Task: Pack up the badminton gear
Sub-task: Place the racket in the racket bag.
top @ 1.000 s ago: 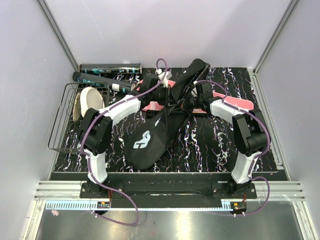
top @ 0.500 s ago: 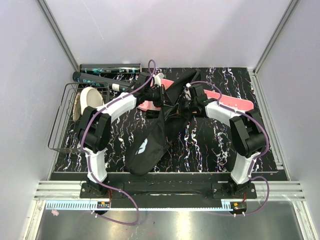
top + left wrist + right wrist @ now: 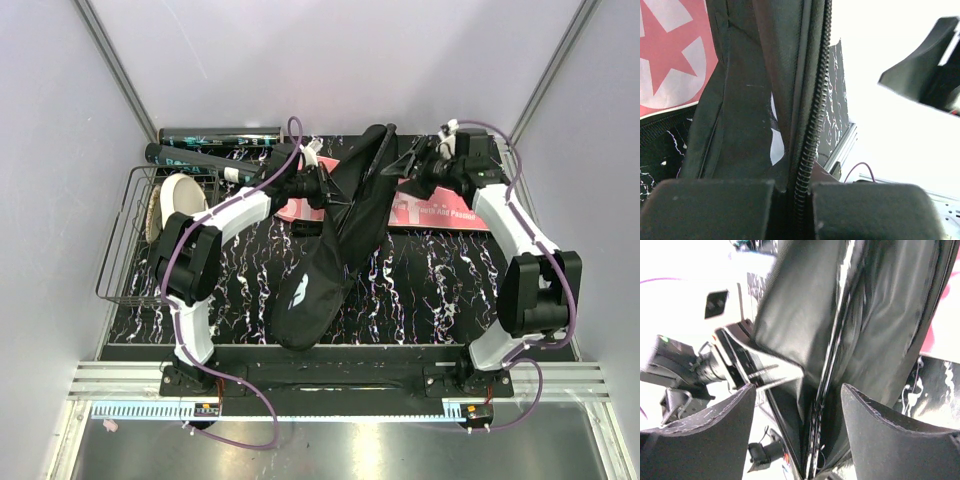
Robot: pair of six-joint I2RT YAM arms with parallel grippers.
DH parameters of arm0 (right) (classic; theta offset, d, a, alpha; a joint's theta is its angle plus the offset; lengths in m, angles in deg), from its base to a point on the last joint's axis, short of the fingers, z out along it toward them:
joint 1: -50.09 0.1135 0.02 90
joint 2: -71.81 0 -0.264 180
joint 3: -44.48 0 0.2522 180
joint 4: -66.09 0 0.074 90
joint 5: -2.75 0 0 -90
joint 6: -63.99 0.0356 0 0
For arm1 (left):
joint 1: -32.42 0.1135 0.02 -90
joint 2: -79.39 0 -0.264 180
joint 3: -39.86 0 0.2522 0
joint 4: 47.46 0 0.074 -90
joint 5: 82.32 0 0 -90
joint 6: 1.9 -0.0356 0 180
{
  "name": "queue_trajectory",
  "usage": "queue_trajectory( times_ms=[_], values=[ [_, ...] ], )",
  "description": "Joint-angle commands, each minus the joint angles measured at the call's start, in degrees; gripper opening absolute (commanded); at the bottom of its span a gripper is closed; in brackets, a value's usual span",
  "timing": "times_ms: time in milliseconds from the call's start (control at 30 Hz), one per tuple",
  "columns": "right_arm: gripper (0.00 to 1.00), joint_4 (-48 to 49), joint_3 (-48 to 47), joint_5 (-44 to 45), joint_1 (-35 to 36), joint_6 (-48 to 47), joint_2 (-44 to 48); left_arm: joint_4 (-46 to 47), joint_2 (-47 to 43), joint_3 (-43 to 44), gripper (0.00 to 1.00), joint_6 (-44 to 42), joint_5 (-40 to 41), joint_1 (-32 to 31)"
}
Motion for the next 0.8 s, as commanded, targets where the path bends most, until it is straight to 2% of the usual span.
queue_trajectory(
  times_ms=[0,167,533,667,767],
  values=[
    [0.74,-2.8,-9.1,4.1,-1.0,-2.3,-4.5,6.8,-4.8,-0.1,0.00,2.5,-2.6,0.0],
    [0.73,-2.5,-18.8,5.7,-1.0,-1.9,-13.3,7.3,-5.5,-0.5,0.00,2.9,-2.9,-0.5],
    [0.61,-0.5,-27.7,6.7,-0.8,-1.0,-26.5,7.5,-5.0,0.0,0.00,3.0,-3.3,-1.4],
    [0.51,-0.5,-29.8,7.5,-0.7,-1.6,-28.5,6.9,-4.4,0.8,0.00,2.9,-3.5,-1.9],
    [0.37,-0.5,-30.5,7.6,-0.6,-1.7,-29.9,5.4,-3.8,1.9,0.00,2.0,-3.1,-2.4]
  ],
)
